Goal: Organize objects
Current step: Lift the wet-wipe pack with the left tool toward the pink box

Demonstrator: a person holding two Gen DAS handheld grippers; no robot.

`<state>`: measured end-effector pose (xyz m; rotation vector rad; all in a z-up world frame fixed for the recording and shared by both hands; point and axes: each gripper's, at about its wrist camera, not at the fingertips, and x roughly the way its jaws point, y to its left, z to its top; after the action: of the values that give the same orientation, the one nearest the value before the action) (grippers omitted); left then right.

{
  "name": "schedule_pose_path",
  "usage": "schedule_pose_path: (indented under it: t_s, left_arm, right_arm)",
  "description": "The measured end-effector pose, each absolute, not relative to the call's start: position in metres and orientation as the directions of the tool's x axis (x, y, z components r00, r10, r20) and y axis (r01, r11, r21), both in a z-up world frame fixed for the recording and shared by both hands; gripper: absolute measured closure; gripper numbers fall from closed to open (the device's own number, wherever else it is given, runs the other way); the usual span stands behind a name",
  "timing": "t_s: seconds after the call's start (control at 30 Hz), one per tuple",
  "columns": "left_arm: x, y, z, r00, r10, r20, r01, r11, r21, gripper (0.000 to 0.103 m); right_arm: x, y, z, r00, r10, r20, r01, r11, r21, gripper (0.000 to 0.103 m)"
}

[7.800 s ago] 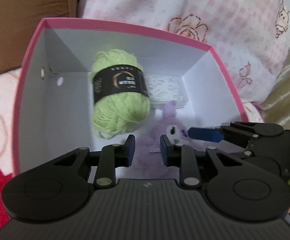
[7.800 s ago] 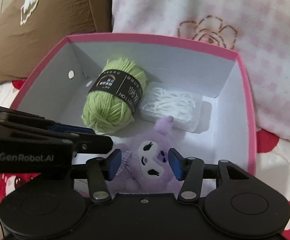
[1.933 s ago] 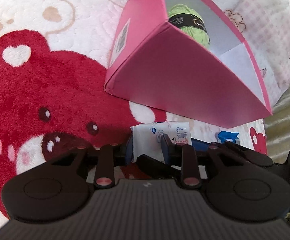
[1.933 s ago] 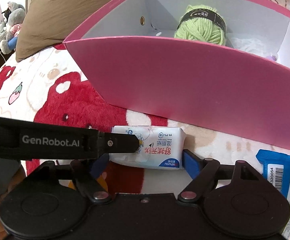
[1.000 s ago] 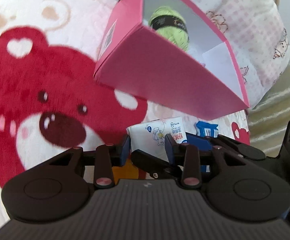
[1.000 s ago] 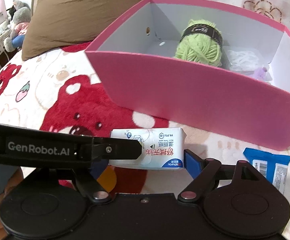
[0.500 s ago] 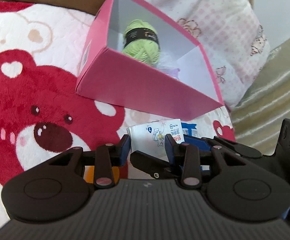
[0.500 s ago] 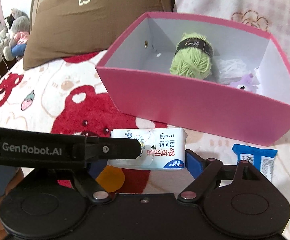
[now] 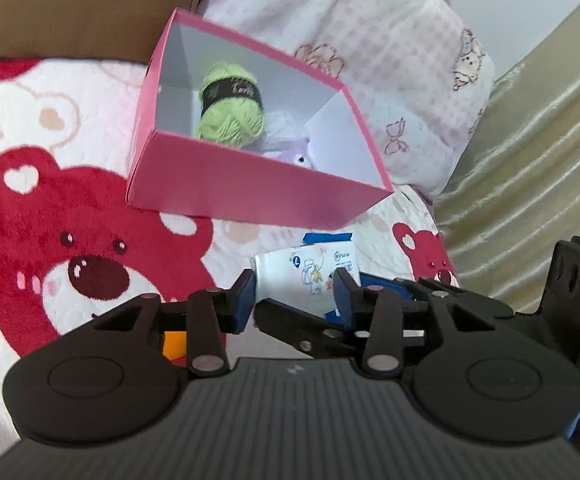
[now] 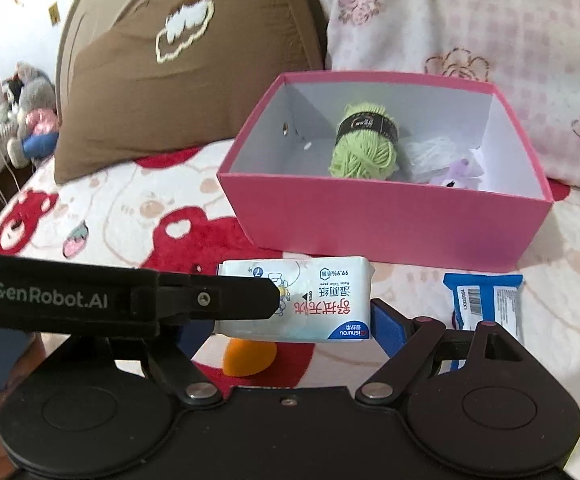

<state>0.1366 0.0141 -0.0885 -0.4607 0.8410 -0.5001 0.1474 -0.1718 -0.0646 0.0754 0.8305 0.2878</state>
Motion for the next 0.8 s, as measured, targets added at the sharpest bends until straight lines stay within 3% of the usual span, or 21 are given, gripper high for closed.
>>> schedule_pose_path:
  t_s: [0.63, 0.8]
  left_arm:
    - [0.120, 0.008, -0.051, 0.579, -0.577, -0.576, 0.221, 0.791, -0.570, 0.060]
    - [0.129, 0.005, -0.034, 0.513, -0.591, -0.623, 0.205, 0.789, -0.580, 0.060]
  right_arm:
    - [0.125, -0.170, -0.031, 0.688, 0.255, -0.680, -0.213, 0.966, 0.146, 0.018]
    - [0.121, -0.171, -0.015, 0.697, 0.235, -0.677, -0.207, 0.971, 0.124, 0.018]
